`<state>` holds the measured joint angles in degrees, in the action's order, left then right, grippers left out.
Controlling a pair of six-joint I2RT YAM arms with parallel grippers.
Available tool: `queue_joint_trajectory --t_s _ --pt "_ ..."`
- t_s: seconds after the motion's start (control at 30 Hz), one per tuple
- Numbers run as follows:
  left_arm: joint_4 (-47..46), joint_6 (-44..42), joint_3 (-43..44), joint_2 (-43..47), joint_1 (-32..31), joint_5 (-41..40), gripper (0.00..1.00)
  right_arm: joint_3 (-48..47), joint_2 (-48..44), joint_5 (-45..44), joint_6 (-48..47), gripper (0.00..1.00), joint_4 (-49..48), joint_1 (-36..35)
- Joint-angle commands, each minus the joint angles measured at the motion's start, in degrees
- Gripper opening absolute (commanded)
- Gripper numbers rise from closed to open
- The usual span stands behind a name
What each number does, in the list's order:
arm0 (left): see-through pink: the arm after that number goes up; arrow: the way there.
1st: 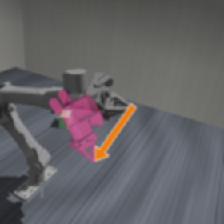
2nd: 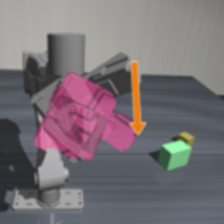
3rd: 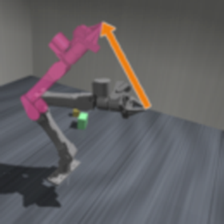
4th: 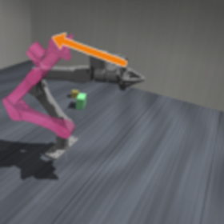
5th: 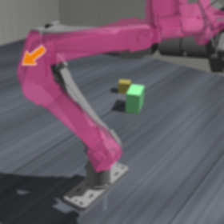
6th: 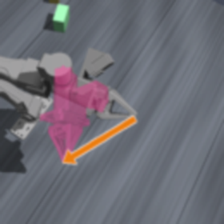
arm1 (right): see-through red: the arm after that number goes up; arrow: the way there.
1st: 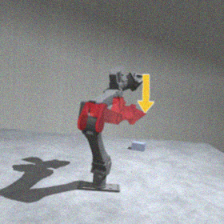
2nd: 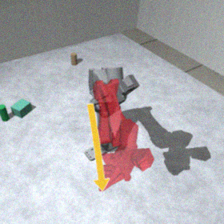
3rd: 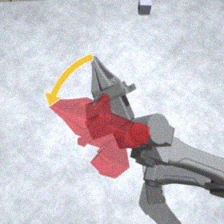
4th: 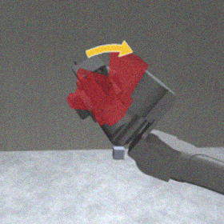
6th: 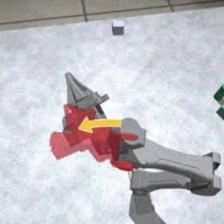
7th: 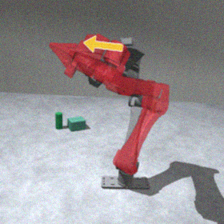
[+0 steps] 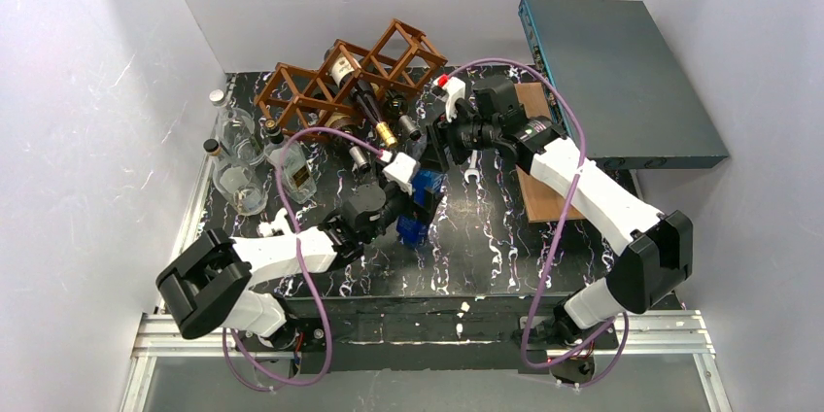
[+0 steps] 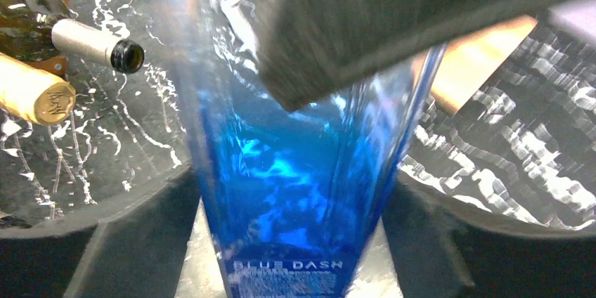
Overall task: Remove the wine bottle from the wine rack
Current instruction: Place the wine bottle at the center of the board.
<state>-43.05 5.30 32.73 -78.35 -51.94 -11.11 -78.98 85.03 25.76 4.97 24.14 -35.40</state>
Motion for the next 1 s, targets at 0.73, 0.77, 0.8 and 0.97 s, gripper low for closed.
queue_joint_trajectory --t_s 0.73,0.77,0.8,0.97 --pt "60.3 12.6 15.2 31.6 0.6 -2.8 0.98 -25.8 15.5 -22.6 -13.8 0.02 -10.6 8.5" --pt "61.0 13.3 15.2 32.5 0.5 -2.7 0.98 -27.0 16.8 -22.8 -13.4 0.02 -11.1 9.3" --pt "61.5 13.9 15.1 33.4 0.6 -2.6 0.98 -27.7 17.5 -22.9 -13.0 0.02 -11.6 9.6" --pt "63.6 15.9 14.3 37.4 0.6 -3.4 0.98 -34.1 23.3 -22.8 -11.4 0.04 -12.4 11.7"
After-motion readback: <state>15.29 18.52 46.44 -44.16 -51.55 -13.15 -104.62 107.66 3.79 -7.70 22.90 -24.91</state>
